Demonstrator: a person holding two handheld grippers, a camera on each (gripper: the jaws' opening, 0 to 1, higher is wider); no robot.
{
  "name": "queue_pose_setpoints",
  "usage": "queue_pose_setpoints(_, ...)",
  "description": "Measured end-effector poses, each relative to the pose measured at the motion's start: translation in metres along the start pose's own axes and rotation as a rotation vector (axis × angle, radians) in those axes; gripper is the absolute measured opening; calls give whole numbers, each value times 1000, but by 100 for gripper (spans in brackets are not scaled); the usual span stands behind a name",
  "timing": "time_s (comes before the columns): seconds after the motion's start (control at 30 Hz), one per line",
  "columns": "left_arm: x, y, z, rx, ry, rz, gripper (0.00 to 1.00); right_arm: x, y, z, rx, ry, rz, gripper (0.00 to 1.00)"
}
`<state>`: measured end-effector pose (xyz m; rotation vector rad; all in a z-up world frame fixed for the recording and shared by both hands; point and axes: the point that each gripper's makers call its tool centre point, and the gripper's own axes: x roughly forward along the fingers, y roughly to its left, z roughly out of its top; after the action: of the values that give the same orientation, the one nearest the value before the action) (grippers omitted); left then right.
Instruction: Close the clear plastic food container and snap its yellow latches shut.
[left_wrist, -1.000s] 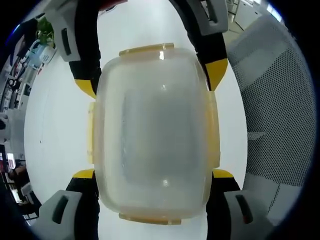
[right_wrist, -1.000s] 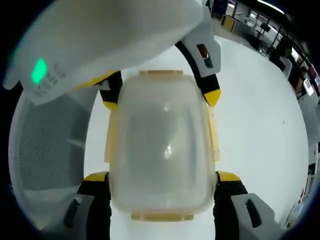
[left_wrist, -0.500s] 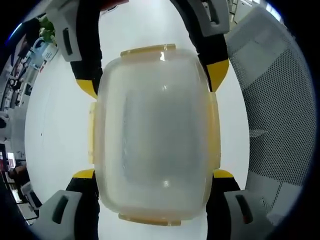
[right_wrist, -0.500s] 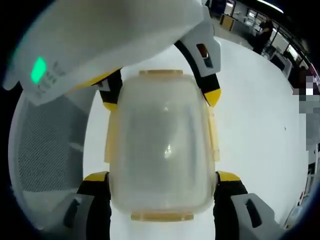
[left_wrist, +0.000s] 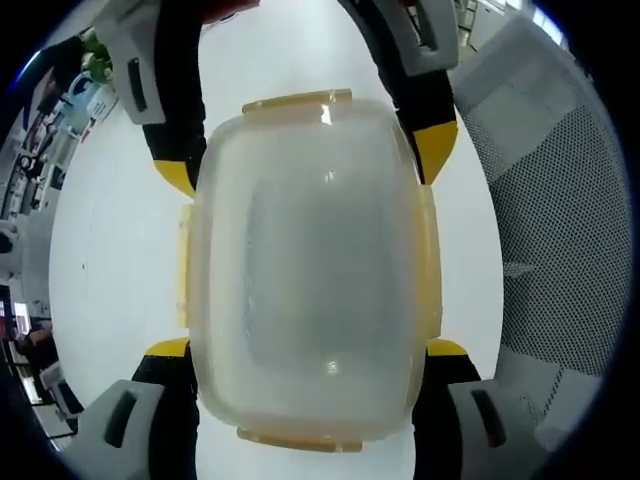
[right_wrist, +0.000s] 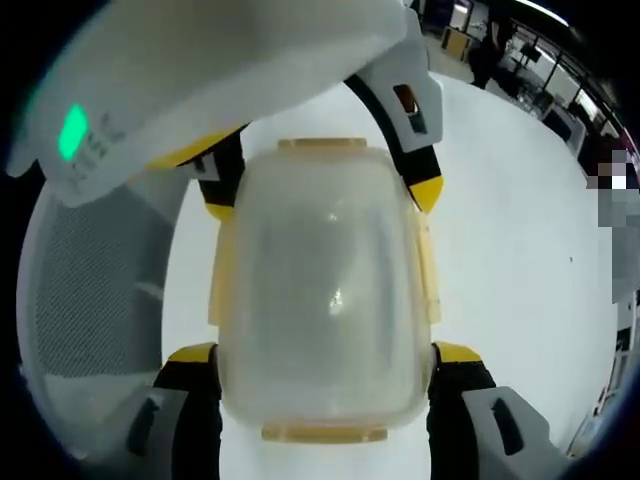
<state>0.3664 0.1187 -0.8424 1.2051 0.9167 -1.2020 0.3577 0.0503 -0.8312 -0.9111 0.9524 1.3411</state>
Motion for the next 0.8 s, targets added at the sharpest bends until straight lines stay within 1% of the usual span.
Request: queue_pose_setpoints(0.8,7,44,-3,0,9,1,91,-1,-44,1,-1,-5,-4,86)
